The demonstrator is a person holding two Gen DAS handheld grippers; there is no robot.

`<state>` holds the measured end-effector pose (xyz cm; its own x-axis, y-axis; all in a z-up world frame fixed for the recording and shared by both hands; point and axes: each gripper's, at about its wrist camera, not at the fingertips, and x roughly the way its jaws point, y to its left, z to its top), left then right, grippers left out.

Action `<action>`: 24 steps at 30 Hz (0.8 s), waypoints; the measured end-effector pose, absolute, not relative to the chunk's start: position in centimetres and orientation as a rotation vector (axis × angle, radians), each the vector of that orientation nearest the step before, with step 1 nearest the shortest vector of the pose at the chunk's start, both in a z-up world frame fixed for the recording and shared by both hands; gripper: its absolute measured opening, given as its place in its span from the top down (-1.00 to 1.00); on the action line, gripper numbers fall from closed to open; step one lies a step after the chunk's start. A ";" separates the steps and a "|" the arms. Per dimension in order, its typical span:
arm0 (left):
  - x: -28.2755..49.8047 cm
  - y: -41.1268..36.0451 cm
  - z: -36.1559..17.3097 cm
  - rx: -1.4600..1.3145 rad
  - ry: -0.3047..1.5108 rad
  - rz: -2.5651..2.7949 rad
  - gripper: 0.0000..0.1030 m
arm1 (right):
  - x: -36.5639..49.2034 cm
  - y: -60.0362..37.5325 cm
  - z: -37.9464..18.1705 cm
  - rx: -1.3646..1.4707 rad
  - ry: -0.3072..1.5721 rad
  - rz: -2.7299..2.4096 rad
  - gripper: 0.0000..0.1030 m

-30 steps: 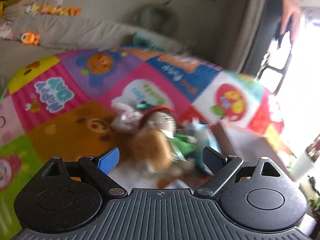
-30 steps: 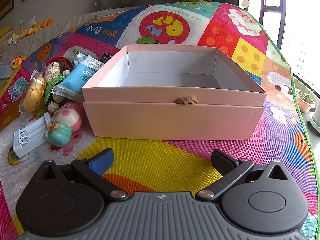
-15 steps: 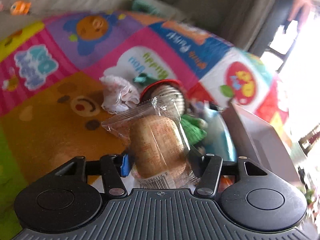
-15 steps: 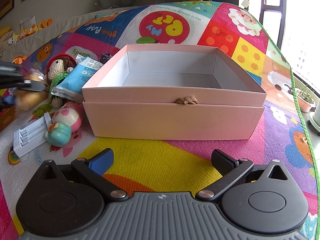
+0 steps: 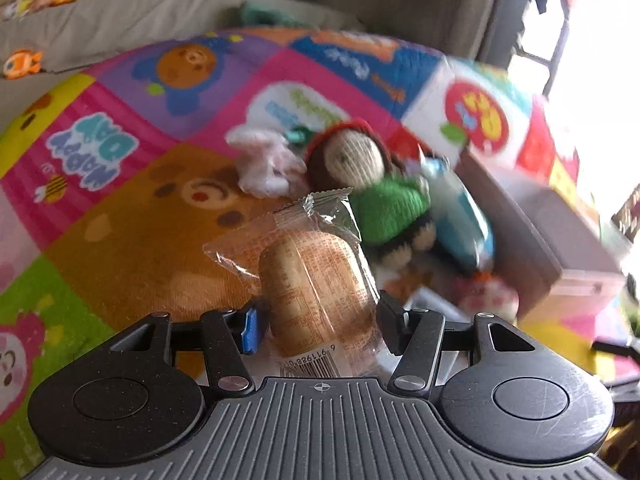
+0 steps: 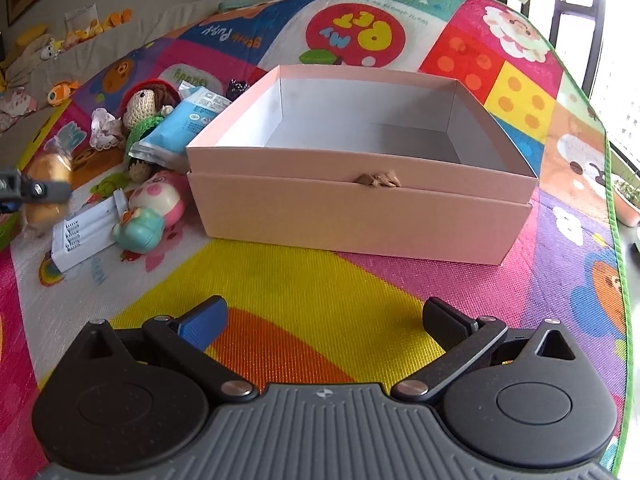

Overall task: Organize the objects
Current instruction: 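Grasp the white battery charger with the right gripper while the left carries the bun to the pink box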

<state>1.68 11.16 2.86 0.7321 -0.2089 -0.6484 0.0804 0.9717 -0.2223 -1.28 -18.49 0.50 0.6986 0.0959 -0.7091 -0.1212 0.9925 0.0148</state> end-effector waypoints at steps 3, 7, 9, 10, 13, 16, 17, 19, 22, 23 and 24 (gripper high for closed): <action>-0.1 10.4 2.8 -0.135 0.738 -0.239 -0.17 | -1.3 -18.4 0.6 -0.032 0.788 0.112 -1.00; -3.7 10.9 2.9 -0.165 0.762 -0.368 -0.17 | -1.5 -17.8 0.8 -0.030 0.803 0.114 -1.00; -5.5 11.5 3.2 -0.153 0.740 -0.351 -0.17 | -2.1 -16.7 1.2 -0.025 0.813 0.206 -1.00; -6.3 12.1 3.4 -0.148 0.724 -0.327 -0.17 | -2.6 -16.0 1.5 -0.009 0.803 0.257 -1.00; -7.6 14.1 4.2 -0.170 0.672 -0.223 -0.17 | -3.9 -12.8 2.8 -0.014 0.720 0.387 -1.00; -8.3 15.9 5.0 -0.229 0.636 -0.168 -0.17 | -3.3 -9.1 3.4 -0.025 0.701 0.480 -0.99; -8.4 16.2 5.2 -0.237 0.628 -0.161 -0.17 | -2.9 -8.1 3.2 -0.023 0.712 0.505 -0.96; -8.3 16.5 5.5 -0.237 0.628 -0.158 -0.17 | -2.0 -6.1 2.3 -0.057 0.742 0.521 -0.63; -8.3 16.2 5.2 -0.230 0.653 -0.168 -0.17 | -1.9 -4.7 1.0 -0.120 0.749 0.495 -0.24; -8.4 16.1 5.0 -0.227 0.661 -0.174 -0.17 | -2.2 -4.6 1.1 -0.147 0.745 0.499 -0.09; -8.3 15.8 4.9 -0.223 0.673 -0.183 -0.17 | -2.7 -4.7 1.3 -0.169 0.744 0.504 0.07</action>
